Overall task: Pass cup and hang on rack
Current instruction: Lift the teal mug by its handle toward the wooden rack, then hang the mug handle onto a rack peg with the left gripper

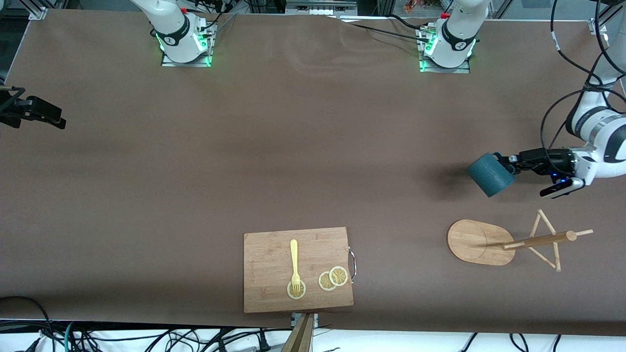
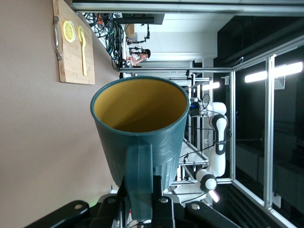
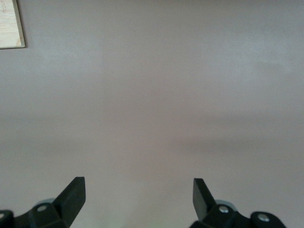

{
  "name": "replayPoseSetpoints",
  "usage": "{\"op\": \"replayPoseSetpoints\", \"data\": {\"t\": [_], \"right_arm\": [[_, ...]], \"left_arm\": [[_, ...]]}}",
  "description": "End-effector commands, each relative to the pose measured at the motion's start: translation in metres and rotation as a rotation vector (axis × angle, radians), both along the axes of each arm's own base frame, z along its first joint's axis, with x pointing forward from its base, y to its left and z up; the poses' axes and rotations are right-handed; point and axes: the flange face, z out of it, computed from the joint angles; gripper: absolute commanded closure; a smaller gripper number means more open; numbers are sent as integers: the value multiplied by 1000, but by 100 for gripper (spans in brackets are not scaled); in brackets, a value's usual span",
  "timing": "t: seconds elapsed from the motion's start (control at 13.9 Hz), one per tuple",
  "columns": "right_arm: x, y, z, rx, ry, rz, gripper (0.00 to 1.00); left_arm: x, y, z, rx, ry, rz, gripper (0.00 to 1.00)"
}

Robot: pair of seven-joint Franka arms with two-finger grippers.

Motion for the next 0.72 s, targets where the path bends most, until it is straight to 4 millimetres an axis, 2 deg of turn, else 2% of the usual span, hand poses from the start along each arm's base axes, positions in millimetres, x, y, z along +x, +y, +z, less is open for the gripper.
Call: {"op": "replayPoseSetpoints", "data": {"t": [0.0, 0.22, 0.36, 0.51, 0.65], "right_arm": [[-1, 1, 2, 17, -9, -13, 0], [-1, 1, 2, 17, -7, -13, 0], [-1, 1, 2, 17, -7, -13, 0], [-1, 1, 2, 17, -6, -15, 0], [-1, 1, 2, 17, -9, -13, 0]], "left_arm": [[9, 22, 6, -15, 72, -34, 100], [20, 37, 15, -28, 176, -57, 100], [30, 46, 6, -41, 216, -67, 100], [37, 46, 1, -47, 258, -70, 100], [45, 52, 14, -25, 280, -72, 100]]}}
